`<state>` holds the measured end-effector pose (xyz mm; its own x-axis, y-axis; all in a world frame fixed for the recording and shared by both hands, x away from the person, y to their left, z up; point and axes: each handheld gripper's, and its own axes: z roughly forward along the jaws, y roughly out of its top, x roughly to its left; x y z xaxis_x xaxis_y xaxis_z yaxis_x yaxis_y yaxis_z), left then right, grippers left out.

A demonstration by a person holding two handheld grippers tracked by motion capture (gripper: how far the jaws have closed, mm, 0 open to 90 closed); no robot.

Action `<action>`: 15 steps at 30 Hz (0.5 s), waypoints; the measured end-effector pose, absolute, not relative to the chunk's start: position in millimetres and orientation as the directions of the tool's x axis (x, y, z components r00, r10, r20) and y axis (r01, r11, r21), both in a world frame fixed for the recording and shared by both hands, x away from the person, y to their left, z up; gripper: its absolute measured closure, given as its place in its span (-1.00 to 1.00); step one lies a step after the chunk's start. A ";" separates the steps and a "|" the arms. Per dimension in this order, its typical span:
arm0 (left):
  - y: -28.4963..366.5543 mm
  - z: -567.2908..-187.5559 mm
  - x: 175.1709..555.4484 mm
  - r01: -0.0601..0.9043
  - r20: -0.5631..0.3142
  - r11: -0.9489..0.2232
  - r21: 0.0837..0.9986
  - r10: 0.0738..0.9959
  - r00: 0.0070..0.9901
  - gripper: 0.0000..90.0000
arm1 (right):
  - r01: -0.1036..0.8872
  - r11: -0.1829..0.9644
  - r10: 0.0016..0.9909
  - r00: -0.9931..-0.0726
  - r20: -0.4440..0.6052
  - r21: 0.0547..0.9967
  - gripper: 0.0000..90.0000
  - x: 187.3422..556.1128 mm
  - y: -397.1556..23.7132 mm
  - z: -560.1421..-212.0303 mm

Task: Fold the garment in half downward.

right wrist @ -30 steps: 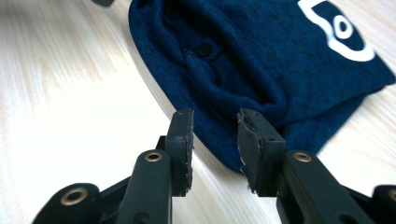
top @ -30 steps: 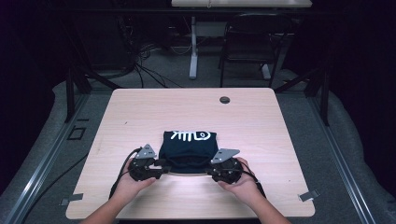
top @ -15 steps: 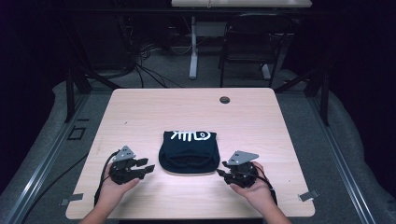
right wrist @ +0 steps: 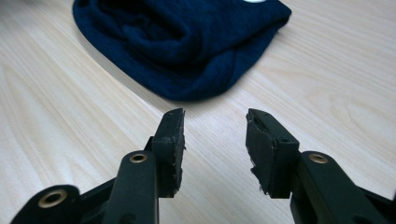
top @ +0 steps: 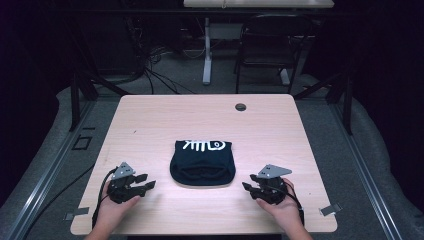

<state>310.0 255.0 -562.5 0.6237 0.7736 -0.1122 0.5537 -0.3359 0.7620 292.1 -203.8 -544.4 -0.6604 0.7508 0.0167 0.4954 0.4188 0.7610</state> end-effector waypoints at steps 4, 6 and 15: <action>257.5 -566.0 311.3 0.558 -0.110 -0.333 0.760 0.780 0.616 0.18 | 0.511 0.398 0.764 -0.644 0.032 0.762 0.25 293.7 -207.6 -550.2; 258.7 -568.7 312.4 0.570 -0.122 -0.320 0.757 0.787 0.604 0.18 | 0.524 0.376 0.773 -0.632 0.054 0.764 0.24 295.3 -211.2 -554.5; 260.7 -572.1 315.0 0.573 -0.110 -0.320 0.754 0.799 0.591 0.17 | 0.545 0.331 0.799 -0.597 0.078 0.771 0.24 298.9 -214.9 -562.5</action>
<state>315.0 260.7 -572.1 0.5908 0.7993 -0.1103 0.5734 -0.3198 0.7543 298.9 -214.9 -562.5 -0.5965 0.7988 0.0782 0.5446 0.3312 0.7705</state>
